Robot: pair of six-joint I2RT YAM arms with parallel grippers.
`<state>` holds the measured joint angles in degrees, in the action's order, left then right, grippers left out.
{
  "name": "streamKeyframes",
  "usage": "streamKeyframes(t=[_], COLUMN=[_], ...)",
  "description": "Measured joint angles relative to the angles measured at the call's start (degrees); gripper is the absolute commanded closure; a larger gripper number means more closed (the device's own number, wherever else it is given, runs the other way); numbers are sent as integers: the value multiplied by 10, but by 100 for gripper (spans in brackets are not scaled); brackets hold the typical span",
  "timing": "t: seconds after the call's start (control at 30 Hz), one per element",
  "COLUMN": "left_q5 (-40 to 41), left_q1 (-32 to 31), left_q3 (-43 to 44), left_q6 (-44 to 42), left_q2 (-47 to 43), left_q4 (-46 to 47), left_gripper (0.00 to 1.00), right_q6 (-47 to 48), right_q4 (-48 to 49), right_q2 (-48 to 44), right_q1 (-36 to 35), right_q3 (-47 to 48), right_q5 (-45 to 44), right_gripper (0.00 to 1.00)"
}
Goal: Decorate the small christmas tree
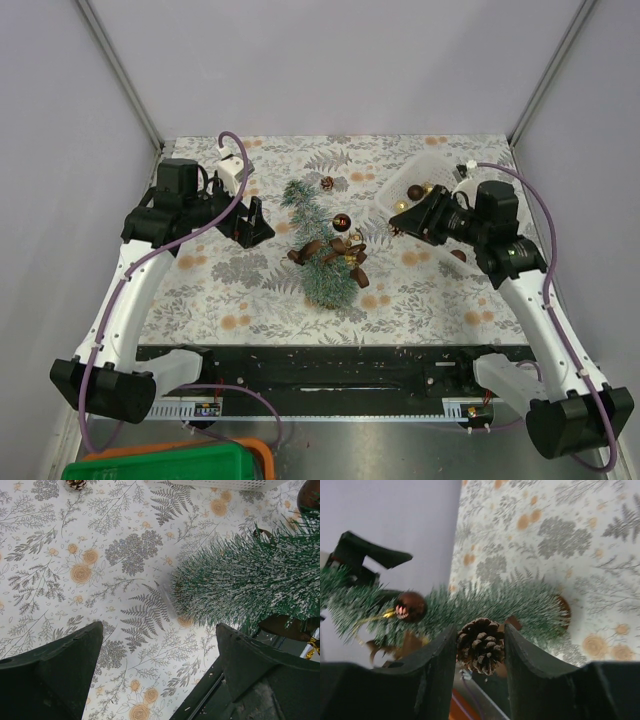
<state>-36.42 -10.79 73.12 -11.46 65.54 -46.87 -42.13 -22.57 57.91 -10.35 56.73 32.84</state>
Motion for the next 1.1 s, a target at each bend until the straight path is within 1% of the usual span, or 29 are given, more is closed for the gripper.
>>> streamKeyframes(t=[0.13,0.27,0.4,0.5,0.6,0.77,0.87,1.0,1.1], left_q5=[-6,-14,-21,-24,-29,-34,-42,-57,-66], left_q1=[0,0,0,0,0,0,0,0,0], left_q3=[0,0,0,-1,-4,-17,-25,-45,-58], left_q6=[4,9,10,10,10,14,26,57,82], left_q2=[0,0,1,1,3,14,26,43,56], left_q4=[2,2,2,3,5,20,40,83,117], left_gripper=[1,1,1,1,1,1,1,1,1], right_q6=[-32,-57,-63,-63,-64,-73,-78,-79,-71], right_q4=[9,22,21,4,-7,-26,-40,-43,-38], right_q2=[-44,-80,-96,-116,-158,-268,-308,-304,-255], right_q1=[-11,-21,-28,-30,-34,-54,-65,-75,-110], right_q3=[-22,-38,-58,-76,-97,-137,-152,-167,-167], right_q5=[44,70,78,79,85,86,86,82,65], right_gripper=[78,79,79,80,81,82,83,83,84])
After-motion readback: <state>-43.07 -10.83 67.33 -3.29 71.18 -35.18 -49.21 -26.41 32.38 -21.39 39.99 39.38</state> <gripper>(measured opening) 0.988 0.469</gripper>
